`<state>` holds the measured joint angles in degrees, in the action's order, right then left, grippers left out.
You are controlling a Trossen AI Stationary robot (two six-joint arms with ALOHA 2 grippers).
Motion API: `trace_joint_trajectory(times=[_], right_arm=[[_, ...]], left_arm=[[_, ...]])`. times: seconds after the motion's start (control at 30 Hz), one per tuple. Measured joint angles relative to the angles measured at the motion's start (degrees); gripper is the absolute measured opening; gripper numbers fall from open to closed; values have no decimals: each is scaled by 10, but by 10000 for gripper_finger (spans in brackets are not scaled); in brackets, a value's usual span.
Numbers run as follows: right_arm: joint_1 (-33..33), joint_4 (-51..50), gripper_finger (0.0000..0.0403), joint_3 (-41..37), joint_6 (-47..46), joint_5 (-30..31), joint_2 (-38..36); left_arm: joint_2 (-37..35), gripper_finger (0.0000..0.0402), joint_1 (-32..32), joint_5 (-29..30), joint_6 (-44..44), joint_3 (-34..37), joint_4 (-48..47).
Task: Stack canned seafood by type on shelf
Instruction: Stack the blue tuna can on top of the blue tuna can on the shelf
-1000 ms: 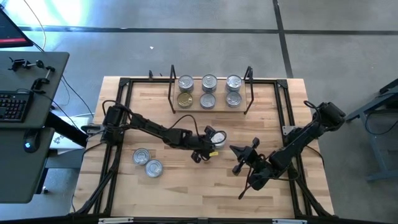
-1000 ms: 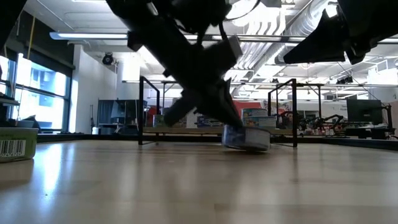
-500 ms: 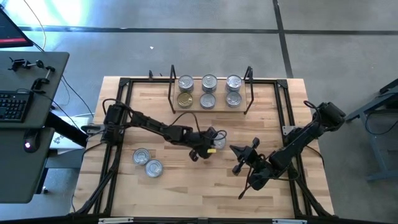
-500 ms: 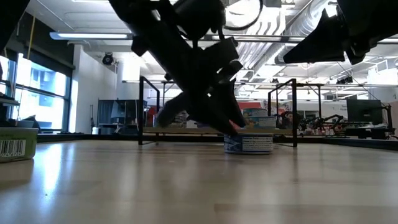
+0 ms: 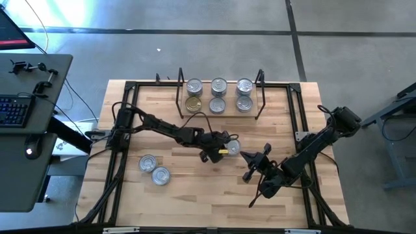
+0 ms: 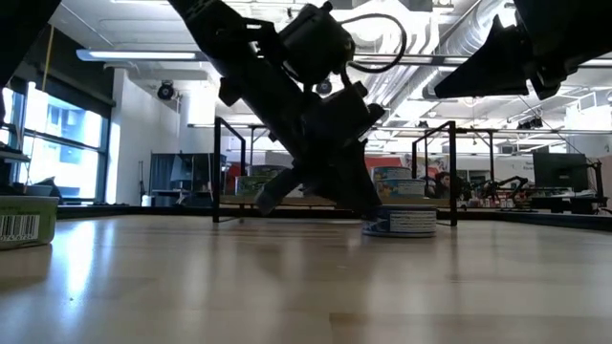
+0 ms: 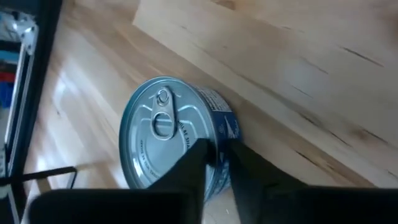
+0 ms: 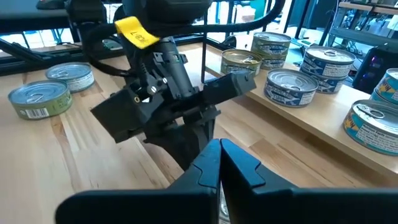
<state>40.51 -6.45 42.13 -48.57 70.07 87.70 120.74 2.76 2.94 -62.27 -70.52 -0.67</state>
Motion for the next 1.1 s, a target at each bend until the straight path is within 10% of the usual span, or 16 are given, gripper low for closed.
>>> trace_joint_trajectory(times=[0.5, 1.1], right_arm=[[0, -1, 0, 0, 0, 0, 0], [0, -1, 0, 0, -3, -2, 0]], left_arm=[[-45, 1, 65, 211, 100, 7, -32], [-148, 1, 28, 304, 212, 6, -58]])
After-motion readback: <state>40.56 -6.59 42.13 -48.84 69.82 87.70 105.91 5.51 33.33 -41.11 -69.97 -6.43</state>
